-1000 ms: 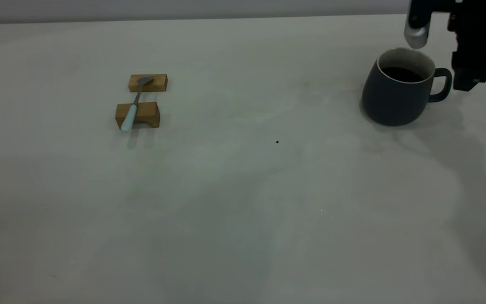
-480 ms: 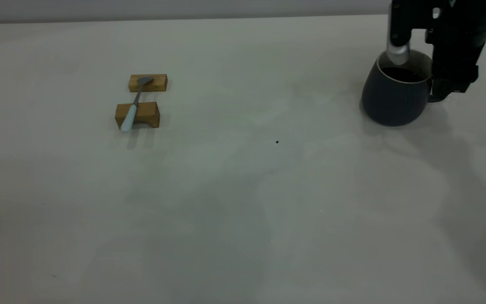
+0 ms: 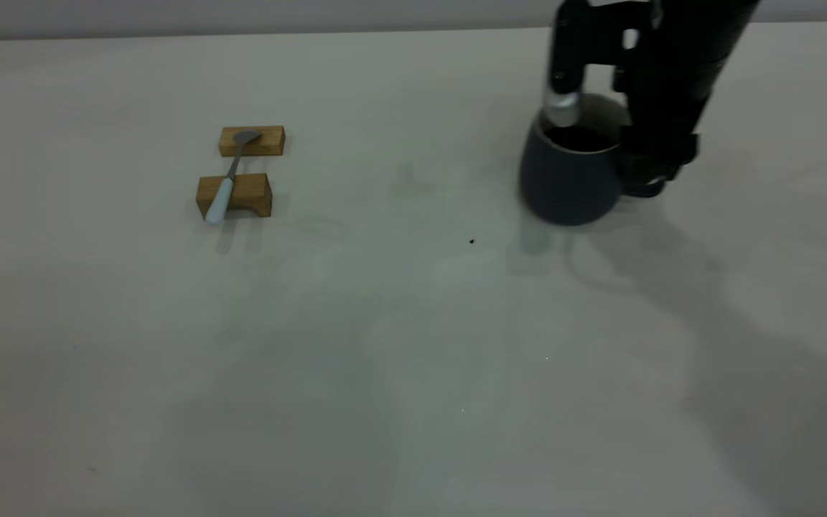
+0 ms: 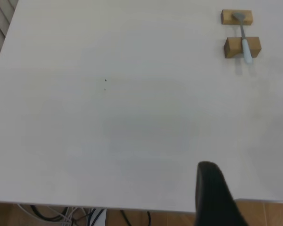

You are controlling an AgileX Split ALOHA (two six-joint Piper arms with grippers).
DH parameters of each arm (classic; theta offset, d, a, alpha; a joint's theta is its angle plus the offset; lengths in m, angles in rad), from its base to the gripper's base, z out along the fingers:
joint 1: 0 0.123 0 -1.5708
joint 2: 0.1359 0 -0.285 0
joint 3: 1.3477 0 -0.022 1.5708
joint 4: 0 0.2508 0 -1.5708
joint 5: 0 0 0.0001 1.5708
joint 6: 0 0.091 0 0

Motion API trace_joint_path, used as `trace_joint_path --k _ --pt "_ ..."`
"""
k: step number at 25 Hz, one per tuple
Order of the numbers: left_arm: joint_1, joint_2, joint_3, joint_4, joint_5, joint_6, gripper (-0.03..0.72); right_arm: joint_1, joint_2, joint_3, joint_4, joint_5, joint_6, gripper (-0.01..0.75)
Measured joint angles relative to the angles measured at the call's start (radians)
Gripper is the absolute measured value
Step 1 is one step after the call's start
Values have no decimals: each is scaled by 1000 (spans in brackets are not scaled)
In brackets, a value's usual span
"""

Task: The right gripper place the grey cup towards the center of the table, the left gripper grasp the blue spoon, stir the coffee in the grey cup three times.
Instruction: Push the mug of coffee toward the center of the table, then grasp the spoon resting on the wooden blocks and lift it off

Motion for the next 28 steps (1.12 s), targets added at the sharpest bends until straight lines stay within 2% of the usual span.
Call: trace_joint_path --k 11,17,22,28 --pt "0 0 0 0 0 0 446 110 7 0 254 -131 8 593" --pt "0 0 0 0 0 0 446 139 6 0 323 -147 8 593" --pt "0 0 0 0 0 0 446 140 -88 0 345 2 52 593" --pt "0 0 0 0 0 0 446 137 -401 0 317 310 288 593"
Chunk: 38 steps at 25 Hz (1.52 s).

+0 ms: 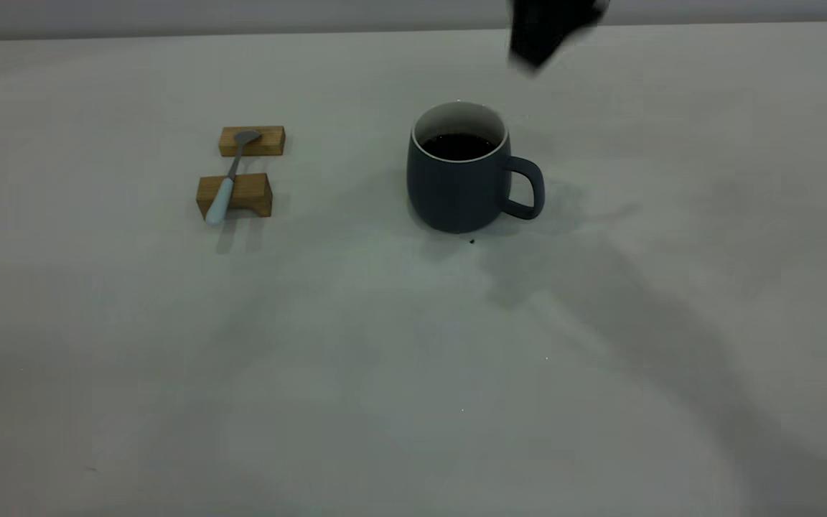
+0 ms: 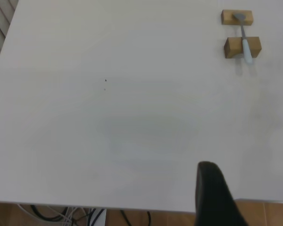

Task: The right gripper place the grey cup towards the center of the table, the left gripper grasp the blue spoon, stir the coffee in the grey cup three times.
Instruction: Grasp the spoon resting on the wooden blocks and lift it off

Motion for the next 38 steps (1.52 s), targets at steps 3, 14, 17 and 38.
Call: trace_joint_path --k 3,14,17,38 --pt "0 0 0 17 0 0 446 -1 -170 0 -29 177 155 593" --pt "0 0 0 22 0 0 446 -2 -524 92 -151 579 589 593" --pt "0 0 0 22 0 0 446 -2 -637 205 -151 580 597 593" --pt "0 0 0 22 0 0 446 -385 -1749 848 -53 449 524 593"
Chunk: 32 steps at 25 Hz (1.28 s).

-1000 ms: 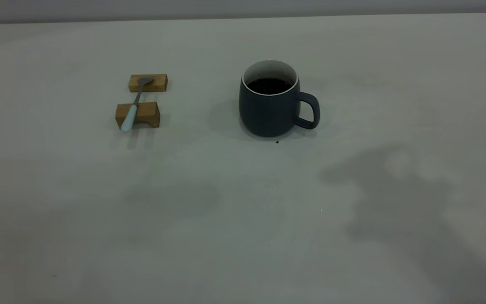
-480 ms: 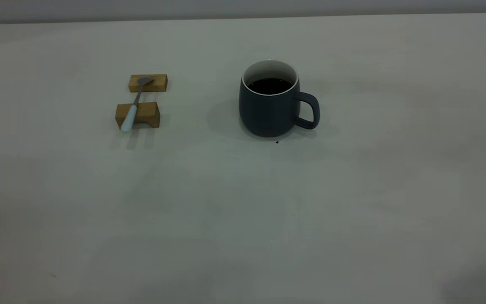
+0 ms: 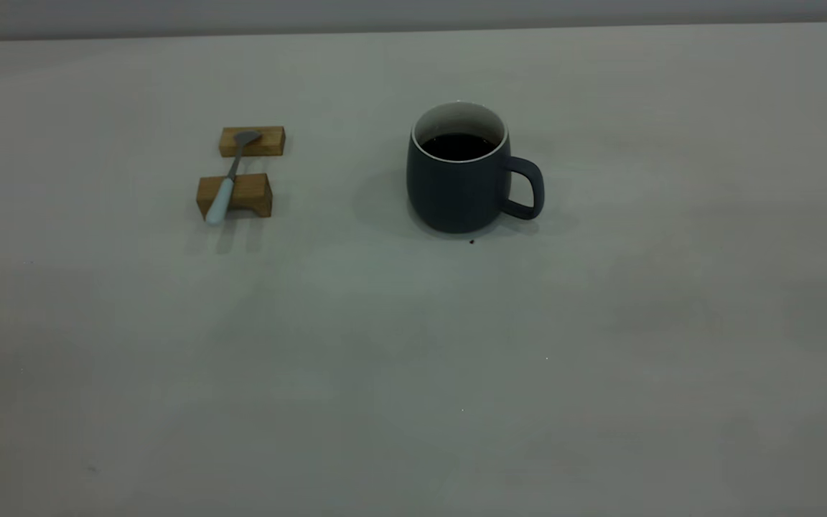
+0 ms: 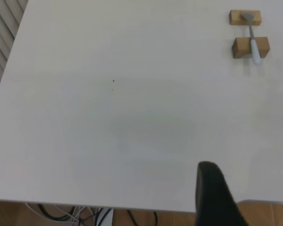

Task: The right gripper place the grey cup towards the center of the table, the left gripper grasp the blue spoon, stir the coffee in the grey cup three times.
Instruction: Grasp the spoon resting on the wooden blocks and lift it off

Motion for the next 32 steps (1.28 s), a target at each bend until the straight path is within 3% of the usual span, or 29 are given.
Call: trace_joint_path --k 7,32 --pt "0 0 0 0 0 0 446 -74 -118 21 -10 33 5 593" --pt "0 0 0 -1 0 11 446 -80 -125 21 -11 35 8 591"
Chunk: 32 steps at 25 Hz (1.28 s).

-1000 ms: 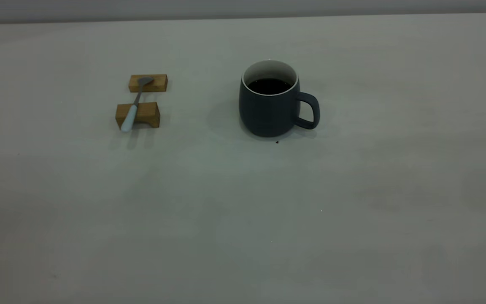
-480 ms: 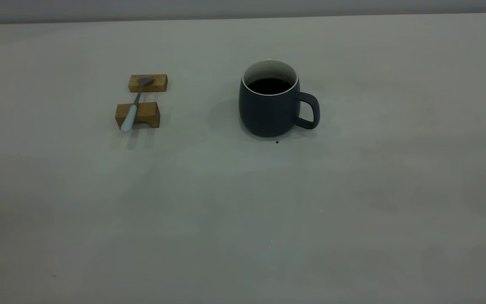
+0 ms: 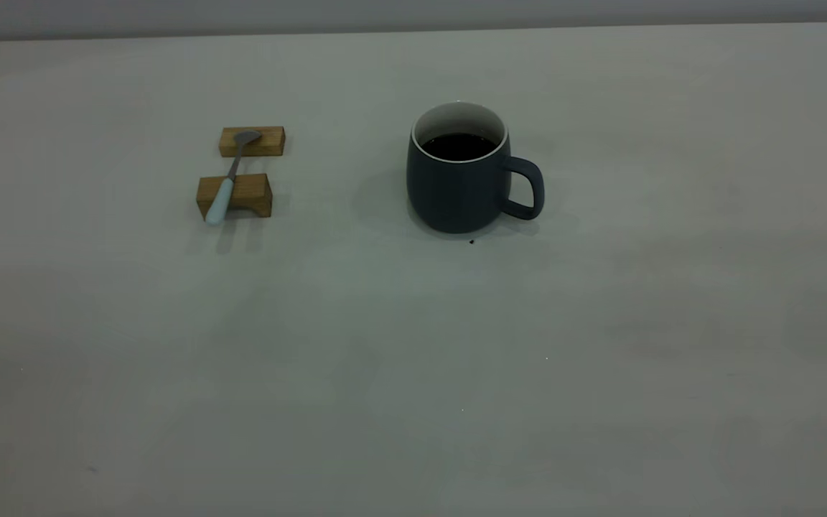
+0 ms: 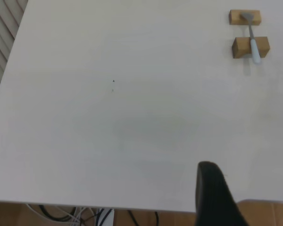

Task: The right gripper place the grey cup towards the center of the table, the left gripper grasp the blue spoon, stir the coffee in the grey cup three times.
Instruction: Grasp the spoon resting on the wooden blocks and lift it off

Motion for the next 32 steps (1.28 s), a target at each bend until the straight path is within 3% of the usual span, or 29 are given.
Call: trace_joint_path --k 9,17,23,32 --pt "0 99 -27 24 -45 -46 464 0 0 0 0 0 1 591" --pt "0 723 -170 11 -355 -64 626 0 0 0 0 0 1 591" --pt "-6 1223 -327 -86 -485 -63 651 0 0 0 0 0 1 590" --pt "-149 1861 -604 -124 -577 -63 652 0 0 0 0 0 2 589"
